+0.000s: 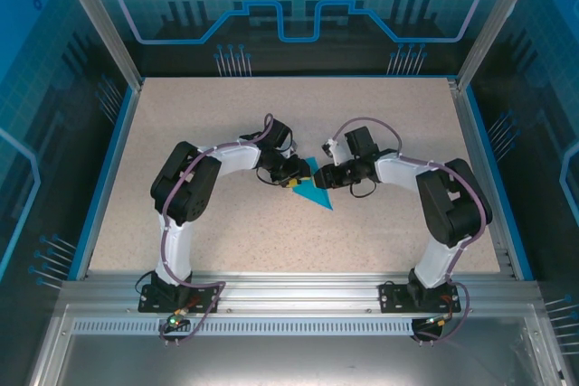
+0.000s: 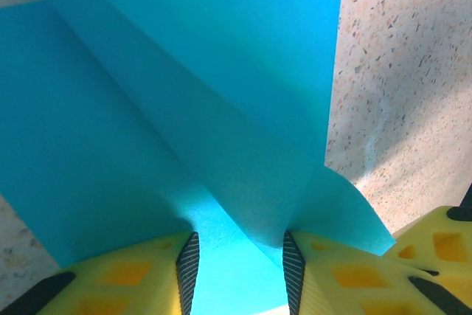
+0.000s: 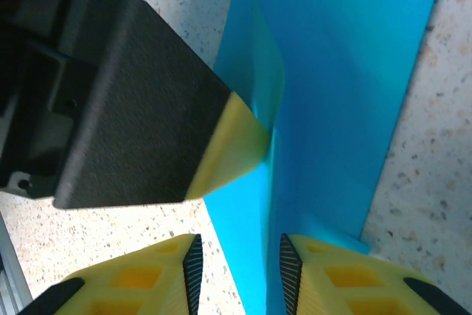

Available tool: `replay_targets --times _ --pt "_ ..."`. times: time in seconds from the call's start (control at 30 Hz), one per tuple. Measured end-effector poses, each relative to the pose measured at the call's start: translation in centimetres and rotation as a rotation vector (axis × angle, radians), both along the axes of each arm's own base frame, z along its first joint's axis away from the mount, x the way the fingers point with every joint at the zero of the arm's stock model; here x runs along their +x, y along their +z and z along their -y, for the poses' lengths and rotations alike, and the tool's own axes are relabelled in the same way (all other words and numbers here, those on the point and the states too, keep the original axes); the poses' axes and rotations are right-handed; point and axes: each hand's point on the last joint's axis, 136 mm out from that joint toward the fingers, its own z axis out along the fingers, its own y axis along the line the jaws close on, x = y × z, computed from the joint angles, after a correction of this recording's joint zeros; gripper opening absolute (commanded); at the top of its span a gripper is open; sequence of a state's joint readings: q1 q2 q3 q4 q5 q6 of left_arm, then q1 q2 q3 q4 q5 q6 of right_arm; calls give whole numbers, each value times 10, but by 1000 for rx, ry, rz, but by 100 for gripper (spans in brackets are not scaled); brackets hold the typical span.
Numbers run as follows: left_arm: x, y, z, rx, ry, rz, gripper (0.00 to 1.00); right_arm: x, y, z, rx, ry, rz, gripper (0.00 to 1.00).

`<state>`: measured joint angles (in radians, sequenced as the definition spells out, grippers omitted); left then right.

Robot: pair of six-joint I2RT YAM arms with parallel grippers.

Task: Fold a paper plane with a square sheet of paper (fold left side to right side)
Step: Fourth fold the wing at the center of the table.

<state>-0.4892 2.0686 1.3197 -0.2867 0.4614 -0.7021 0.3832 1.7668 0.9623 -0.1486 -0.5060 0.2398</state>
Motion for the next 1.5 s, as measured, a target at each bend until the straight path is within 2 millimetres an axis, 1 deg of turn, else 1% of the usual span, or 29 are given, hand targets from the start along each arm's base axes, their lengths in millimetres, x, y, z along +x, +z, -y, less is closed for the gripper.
replay_targets --times 0.1,0.2,0.3,0.37,0.57,0.87,1.07,1.5 --pt "0 0 0 0 0 -1 40 -1 -7 0 -6 1 -20 36" --pt "0 0 0 0 0 0 40 -5 -17 1 -18 1 -53 34" --pt "0 0 0 0 0 -1 40 -8 -26 2 -27 0 -82 24" --pt "0 0 0 1 0 -1 41 -9 -27 3 -28 2 -90 19" --pt "0 0 1 0 -1 0 42 -7 -24 3 -19 -1 -90 15" --pt "0 0 1 1 -2 0 43 -5 -29 8 12 -11 -129 15" --pt "0 0 1 0 -2 0 43 -4 -36 7 32 -8 -168 15" --pt "0 1 1 0 -3 1 43 -2 -35 6 53 -7 -201 16"
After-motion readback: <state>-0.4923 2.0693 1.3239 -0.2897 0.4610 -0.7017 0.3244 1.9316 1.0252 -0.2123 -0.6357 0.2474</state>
